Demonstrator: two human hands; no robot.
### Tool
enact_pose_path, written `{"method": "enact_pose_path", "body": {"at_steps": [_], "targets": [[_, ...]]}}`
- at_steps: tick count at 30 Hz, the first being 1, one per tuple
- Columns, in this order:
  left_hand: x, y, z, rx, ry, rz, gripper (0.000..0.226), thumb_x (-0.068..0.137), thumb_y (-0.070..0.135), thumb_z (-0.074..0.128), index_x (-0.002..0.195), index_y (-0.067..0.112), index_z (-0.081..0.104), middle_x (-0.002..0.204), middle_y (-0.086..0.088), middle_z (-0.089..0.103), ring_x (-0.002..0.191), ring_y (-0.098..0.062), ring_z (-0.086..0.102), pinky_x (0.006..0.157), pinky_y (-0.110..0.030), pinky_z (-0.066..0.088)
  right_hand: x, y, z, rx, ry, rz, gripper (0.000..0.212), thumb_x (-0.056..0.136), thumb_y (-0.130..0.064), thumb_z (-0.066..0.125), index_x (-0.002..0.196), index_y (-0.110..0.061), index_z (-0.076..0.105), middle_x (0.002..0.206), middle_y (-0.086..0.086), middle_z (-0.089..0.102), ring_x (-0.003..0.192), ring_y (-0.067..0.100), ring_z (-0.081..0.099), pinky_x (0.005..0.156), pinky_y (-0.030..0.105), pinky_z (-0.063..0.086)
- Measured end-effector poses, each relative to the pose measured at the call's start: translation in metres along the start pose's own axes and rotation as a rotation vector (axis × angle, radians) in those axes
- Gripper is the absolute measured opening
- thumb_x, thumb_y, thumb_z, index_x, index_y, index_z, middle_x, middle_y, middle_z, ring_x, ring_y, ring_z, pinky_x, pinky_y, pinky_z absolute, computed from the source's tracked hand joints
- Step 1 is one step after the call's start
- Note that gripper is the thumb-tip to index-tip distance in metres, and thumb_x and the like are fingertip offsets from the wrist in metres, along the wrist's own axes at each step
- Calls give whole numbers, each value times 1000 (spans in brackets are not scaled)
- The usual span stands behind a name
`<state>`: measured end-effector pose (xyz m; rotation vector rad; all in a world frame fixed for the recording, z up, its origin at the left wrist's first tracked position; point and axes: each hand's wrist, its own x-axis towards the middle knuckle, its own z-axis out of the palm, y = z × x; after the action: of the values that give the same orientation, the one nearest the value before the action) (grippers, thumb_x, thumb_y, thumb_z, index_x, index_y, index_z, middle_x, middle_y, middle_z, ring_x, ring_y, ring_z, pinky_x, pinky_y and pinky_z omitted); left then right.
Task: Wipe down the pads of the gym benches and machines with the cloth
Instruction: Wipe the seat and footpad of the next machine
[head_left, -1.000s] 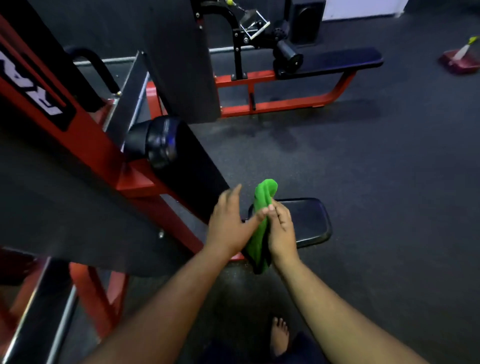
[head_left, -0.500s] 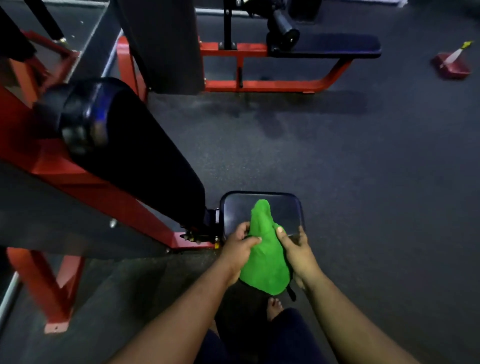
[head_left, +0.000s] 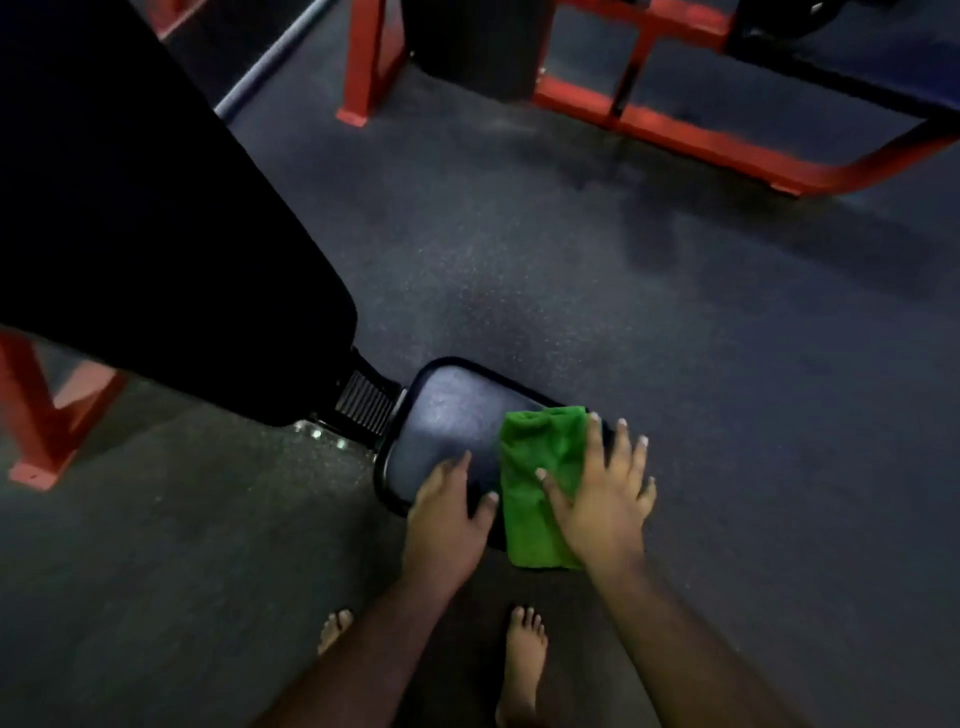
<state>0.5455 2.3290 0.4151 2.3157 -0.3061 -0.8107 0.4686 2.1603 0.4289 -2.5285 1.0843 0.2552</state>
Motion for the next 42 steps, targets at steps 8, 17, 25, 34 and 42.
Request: {"method": "enact_pose_path", "body": {"at_steps": [8,17,25,34,42], "targets": [[48,-88,16,297,215,1,79,95,65,25,160,21,21,168,-3,20,154,-21,20,120,-55,21,22,2,97,-365,-173,-386,81,93,-82,14,162,-40,4,171,4,-5,156,38,-5,112,76,9],[54,-118,12,161,199,92,75,94,54,27,161,23,17,165,3,27,153,-16,22,117,-47,27,131,-122,125,-368,-183,-701,61,102,-66,18,159,-47,6,171,-7,-3,157,25,-6,115,72,4],[58,-126,10,424,84,179,85,93,64,28,161,15,18,170,-4,8,156,-23,11,122,-53,21,47,5,91,-417,-65,-339,63,99,-64,25,159,-45,21,170,-5,17,155,26,19,116,63,21],[67,-133,17,494,125,199,89,92,69,32,161,16,14,170,0,8,156,-17,7,122,-51,18,137,-137,128,-360,-205,-769,58,101,-59,33,156,-46,24,170,-8,12,157,24,6,118,66,10],[65,-110,18,569,117,233,84,87,53,40,158,10,28,168,-10,18,154,-26,20,120,-58,23,97,15,76,-364,-31,-226,66,94,-64,24,158,-48,17,166,2,28,147,29,32,110,62,32]]}}
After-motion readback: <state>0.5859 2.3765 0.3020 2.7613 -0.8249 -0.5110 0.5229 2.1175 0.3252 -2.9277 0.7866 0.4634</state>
